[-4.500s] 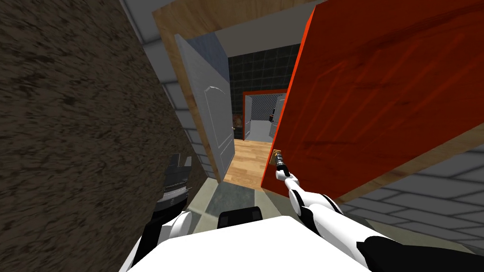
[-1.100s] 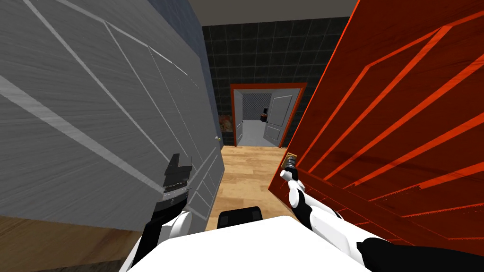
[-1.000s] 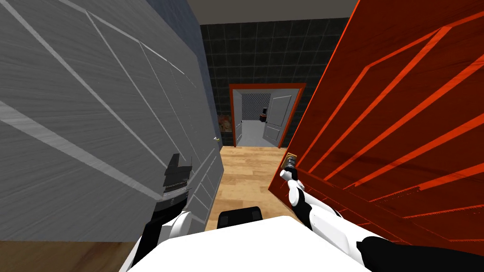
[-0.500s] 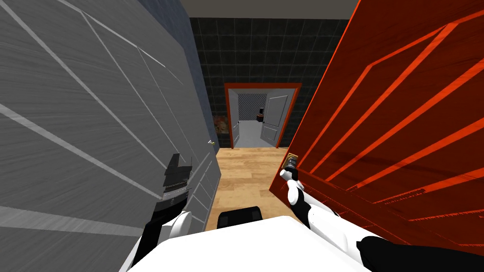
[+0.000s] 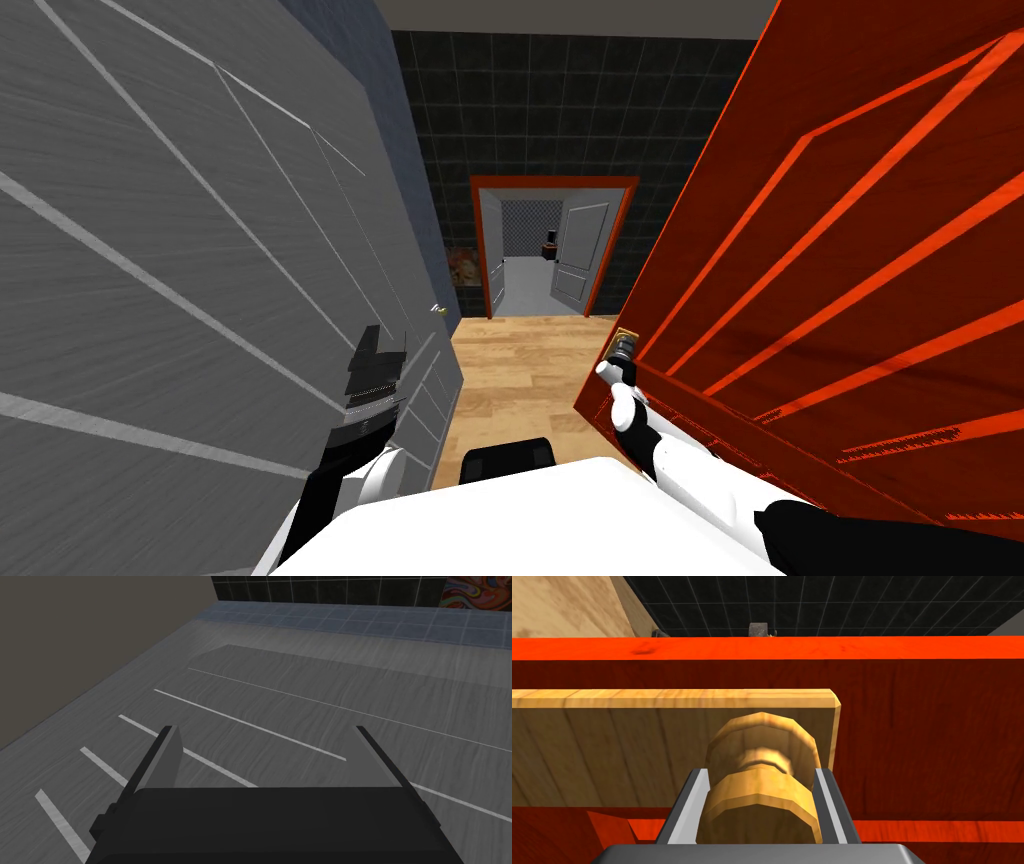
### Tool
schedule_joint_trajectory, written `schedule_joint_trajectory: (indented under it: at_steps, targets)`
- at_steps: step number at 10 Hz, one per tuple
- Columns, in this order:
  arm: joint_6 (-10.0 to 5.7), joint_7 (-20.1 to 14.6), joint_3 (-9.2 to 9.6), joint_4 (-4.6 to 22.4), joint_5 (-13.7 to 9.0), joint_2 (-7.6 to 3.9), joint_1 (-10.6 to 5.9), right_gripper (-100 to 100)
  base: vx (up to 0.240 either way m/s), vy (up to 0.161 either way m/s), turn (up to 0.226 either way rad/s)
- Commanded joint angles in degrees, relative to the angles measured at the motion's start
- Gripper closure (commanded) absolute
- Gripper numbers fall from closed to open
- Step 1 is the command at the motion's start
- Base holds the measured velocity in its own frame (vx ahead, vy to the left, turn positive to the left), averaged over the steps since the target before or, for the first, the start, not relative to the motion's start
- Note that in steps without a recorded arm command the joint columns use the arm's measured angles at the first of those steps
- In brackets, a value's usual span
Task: Push the door open
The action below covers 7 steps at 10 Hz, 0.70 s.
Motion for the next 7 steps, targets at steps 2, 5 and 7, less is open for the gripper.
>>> schedule_joint_trajectory:
  at_steps: [2, 5, 7]
  targets:
    - [-0.25, 1.4, -2.66, -1.1, -0.6, -0.46, 0.38, 100, 0.201, -0.077, -0.029]
    - [-0.57, 2.7, -5.17, -1.2, -1.1, -0.9, 0.58, 100, 0.166, -0.048, -0.028]
    - [-0.7, 3.2, -6.18, -1.2, -1.4, -1.08, 0.66, 100, 0.163, -0.05, -0.027]
